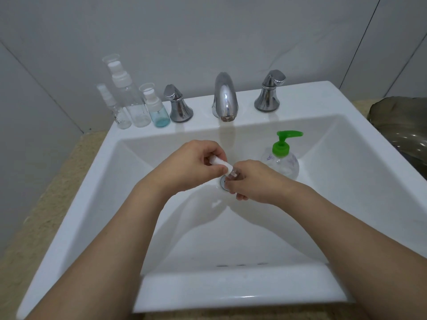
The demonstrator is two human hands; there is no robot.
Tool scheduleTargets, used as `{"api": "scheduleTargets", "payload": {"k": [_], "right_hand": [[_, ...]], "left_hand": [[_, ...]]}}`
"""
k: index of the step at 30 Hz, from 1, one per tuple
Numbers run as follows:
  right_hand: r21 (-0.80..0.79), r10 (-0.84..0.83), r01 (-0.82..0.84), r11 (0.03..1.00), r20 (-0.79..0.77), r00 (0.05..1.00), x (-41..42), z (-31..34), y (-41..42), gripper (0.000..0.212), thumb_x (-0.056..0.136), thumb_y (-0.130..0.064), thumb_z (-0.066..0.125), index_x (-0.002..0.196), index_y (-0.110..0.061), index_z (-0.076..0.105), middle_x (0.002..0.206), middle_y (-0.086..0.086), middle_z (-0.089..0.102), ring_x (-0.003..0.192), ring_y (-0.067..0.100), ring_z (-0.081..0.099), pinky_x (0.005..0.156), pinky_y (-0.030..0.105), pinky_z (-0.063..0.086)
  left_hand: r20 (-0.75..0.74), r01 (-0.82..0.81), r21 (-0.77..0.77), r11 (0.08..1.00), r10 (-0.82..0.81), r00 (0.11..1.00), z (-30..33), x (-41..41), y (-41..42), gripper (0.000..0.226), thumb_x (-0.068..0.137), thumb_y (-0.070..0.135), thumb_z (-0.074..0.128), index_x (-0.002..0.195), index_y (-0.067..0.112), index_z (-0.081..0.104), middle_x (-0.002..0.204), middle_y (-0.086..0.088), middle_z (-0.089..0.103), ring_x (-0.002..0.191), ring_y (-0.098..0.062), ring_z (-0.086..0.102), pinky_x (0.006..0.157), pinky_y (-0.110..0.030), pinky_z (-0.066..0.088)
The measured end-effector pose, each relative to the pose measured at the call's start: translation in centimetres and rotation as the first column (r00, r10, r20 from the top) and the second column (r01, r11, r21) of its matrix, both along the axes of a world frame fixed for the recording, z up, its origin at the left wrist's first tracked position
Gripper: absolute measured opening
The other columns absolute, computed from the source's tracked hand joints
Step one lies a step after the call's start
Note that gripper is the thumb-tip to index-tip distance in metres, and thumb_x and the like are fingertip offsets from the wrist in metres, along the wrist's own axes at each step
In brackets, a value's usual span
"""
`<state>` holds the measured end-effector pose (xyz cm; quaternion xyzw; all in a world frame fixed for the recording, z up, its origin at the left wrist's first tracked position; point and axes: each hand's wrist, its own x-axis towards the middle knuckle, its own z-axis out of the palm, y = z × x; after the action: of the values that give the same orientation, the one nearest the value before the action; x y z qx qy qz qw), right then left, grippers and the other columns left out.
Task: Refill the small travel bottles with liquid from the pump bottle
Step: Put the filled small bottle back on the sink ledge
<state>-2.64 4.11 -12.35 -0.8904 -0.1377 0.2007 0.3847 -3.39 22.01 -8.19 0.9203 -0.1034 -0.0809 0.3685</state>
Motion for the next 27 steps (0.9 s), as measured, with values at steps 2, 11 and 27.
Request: {"api": "scheduleTargets", "payload": {"k": [2,11,27], "right_hand": [[0.022,-0.036,0.035,0.999,0.04,0.999,0.1,0.1,-0.1,0.015,0.085,-0.029,0.064,0.09,-0.016,0.061,0.084,0.001,0.07,0.072,0.013,0.067,0.067,0.033,0.053],[0.194,-0.155,0.114,0.974,0.217,0.964,-0.1,0.2,0.2,0.066,0.089,-0.031,0.065,0.146,-0.028,0.031,0.131,-0.006,0.046,0.117,0.01,0.047,0.094,0.028,0.043],[0.168,-0.092,0.045,0.985,0.283,0.955,-0.2,0.5,0.2,0.067,0.092,-0.029,0.058,0.15,-0.024,0.023,0.149,0.0,0.027,0.136,0.019,0.031,0.11,0.031,0.03]], "left_hand": [[-0.003,-0.04,-0.026,0.999,0.04,0.999,0.2,-0.1,0.3,0.008,0.089,0.016,0.073,0.092,0.023,0.07,0.064,0.016,0.059,0.052,-0.001,0.048,0.049,-0.014,0.038],[0.232,-0.314,-0.246,0.917,0.37,0.9,1.5,0.1,0.0,0.001,0.101,0.022,0.056,0.101,0.022,0.057,0.089,0.003,0.068,0.081,-0.02,0.07,0.081,-0.046,0.058],[0.413,-0.372,0.049,0.927,0.32,0.852,3.6,7.6,-2.9,0.047,0.098,0.015,0.055,0.142,0.011,0.039,0.092,-0.005,0.057,0.084,-0.031,0.056,0.07,-0.037,0.045]]}}
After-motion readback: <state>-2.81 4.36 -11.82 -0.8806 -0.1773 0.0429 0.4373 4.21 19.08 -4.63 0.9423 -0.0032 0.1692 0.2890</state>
